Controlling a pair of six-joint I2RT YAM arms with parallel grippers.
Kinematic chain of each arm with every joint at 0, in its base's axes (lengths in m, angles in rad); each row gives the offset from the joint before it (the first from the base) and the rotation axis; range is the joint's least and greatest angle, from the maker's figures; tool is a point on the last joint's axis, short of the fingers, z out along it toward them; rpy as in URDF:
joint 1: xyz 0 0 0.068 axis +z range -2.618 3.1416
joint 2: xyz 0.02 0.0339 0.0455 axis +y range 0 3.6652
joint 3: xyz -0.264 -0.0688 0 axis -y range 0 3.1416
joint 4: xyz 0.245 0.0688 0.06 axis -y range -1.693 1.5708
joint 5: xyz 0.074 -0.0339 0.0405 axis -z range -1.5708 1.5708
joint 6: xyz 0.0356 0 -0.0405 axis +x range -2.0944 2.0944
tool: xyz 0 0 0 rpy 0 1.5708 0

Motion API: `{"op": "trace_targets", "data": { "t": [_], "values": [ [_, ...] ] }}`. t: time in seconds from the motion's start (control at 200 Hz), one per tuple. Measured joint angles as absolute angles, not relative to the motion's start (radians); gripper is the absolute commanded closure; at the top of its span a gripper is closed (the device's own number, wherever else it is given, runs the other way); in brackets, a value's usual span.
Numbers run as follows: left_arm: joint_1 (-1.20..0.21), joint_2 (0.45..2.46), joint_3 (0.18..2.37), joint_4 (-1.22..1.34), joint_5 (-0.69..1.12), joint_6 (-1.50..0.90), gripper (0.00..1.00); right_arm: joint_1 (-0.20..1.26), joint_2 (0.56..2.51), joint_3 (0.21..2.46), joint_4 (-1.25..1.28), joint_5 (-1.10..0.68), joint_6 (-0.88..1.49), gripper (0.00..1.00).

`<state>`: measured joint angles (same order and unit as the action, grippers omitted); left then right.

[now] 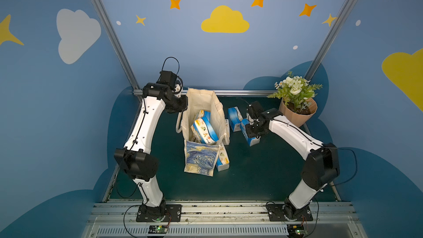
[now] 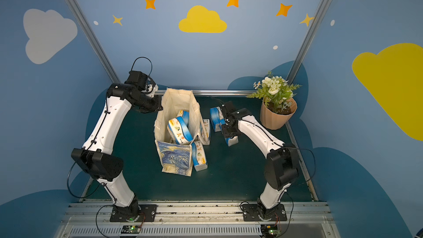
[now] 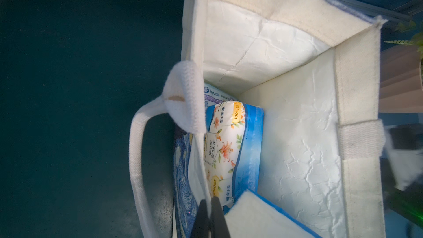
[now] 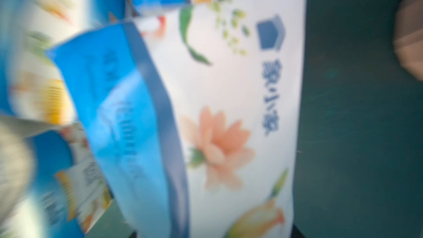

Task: Put tissues into the canvas bag
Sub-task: Pick up the pack of facial tissues from the center of the board.

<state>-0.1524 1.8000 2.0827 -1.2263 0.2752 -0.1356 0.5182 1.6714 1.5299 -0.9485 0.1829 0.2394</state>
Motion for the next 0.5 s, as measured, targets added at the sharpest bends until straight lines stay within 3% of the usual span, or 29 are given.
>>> {"op": "trace_targets", "data": {
  "t": [0.27,0.501],
  "values": [
    [-0.152,1.800,2.083,-1.223,0.276,-0.138,0.96,0.525,1.570,1.917,-0.943,0.241,0.208,0.61],
    [-0.152,1.800,2.083,-1.222,0.276,-0.139,0.96,0.615,1.648,2.182,-0.931,0.178,0.199,0.59]
  ]
}}
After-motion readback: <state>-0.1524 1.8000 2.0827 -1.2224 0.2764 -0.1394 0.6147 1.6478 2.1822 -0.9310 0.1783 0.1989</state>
